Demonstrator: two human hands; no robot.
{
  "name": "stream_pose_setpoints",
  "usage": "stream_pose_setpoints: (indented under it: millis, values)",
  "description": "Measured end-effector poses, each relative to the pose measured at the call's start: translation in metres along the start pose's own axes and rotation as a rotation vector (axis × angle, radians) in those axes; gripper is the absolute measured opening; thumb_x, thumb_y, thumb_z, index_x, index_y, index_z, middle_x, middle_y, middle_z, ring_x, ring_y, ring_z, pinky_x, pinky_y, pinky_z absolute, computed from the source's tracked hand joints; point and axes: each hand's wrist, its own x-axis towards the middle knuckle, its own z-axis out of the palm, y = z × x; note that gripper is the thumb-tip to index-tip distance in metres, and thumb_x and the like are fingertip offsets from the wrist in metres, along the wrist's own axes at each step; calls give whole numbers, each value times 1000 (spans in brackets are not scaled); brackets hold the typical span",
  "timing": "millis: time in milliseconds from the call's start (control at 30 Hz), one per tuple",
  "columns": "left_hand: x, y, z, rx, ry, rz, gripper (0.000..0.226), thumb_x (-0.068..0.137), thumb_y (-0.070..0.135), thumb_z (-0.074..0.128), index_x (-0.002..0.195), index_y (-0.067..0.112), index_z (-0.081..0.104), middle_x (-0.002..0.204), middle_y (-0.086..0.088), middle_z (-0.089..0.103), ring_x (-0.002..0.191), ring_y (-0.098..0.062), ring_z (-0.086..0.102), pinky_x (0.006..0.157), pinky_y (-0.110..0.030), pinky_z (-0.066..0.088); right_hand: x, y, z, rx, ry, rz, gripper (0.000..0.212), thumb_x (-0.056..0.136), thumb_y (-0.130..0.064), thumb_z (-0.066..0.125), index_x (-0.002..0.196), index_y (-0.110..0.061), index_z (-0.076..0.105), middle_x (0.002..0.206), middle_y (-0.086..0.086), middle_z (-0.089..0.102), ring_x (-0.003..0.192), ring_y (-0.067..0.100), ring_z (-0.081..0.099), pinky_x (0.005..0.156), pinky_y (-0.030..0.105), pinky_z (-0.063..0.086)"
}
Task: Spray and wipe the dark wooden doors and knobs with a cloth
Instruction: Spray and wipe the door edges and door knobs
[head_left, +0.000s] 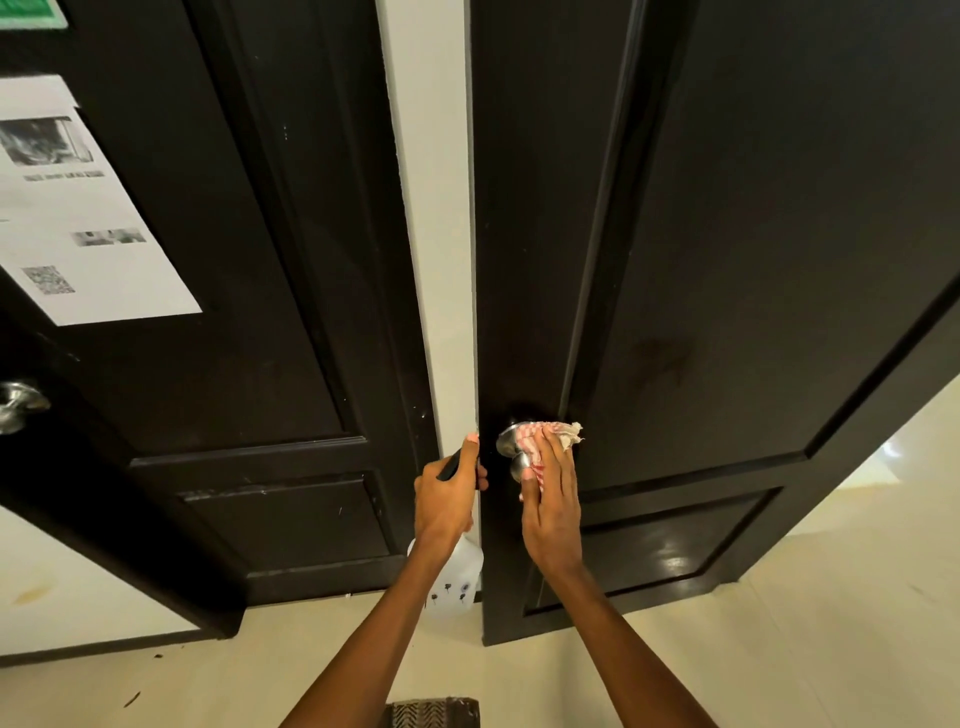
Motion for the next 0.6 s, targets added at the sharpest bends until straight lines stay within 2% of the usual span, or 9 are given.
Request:
stream_pose_setpoints:
  millis: [33,100,167,233,300,433,500,567,600]
  values:
    - [-2,-3,-2,-26,17,-5,57,102,56,52,85,8,76,81,-7,76,64,-11,64,42,-9,43,3,1,0,-30,-1,-21,53,107,-32,42,157,-38,23,162,-10,28,153,11,20,119,25,21]
    - [-5,-10,-6,-77,27,-25,57,101,57,53,83,8,75,83,-11,75,60,-16,60,41,-16,44,11,-1,0,-116,2,-53,49,106,-26,46,153,-27,34,159,0,35,151,20,27,119,33,25]
    - [-8,-15,-10,-100,40,-50,57,99,60,55,82,9,75,84,-13,75,58,-20,58,42,-22,43,18,-6,1,-273,25,-132,42,102,-23,50,143,-18,48,150,13,44,142,30,39,114,42,35]
    - [-10,-20,-13,-102,49,-68,57,99,60,55,82,9,74,83,-13,75,59,-20,59,42,-23,43,23,-10,2,-433,32,-237,37,97,-20,58,133,-12,61,140,18,53,134,34,46,111,48,40]
    - [-14,-20,-15,-104,50,-73,57,98,60,56,83,9,74,83,-13,75,60,-20,60,43,-24,44,28,-11,4,-553,-18,-329,38,92,-17,66,130,-11,65,135,17,58,131,36,50,112,52,40]
    - [-16,-18,-15,-107,38,-81,60,96,64,56,85,8,75,84,-15,75,58,-19,59,42,-24,43,33,-18,5,-765,-181,-505,49,78,-23,78,124,-11,69,130,12,62,128,36,52,112,51,39]
    - [-18,-15,-16,-104,32,-79,73,88,79,54,94,9,75,93,-16,74,62,-20,62,41,-22,44,35,-20,2,-856,-254,-584,50,75,-29,79,121,-13,71,129,9,63,127,34,54,112,50,40]
    - [-20,-16,-15,-82,38,-87,93,72,97,48,102,13,74,103,-12,71,68,-20,65,42,-17,44,36,-20,0,-879,-259,-584,49,77,-31,77,123,-16,70,131,8,62,129,33,53,111,51,40]
    - [-21,-15,-16,-70,32,-80,90,74,95,48,100,13,74,102,-12,71,67,-20,65,42,-15,44,37,-19,-2,-861,-238,-548,46,80,-31,75,124,-17,69,132,8,61,130,33,51,111,53,40]
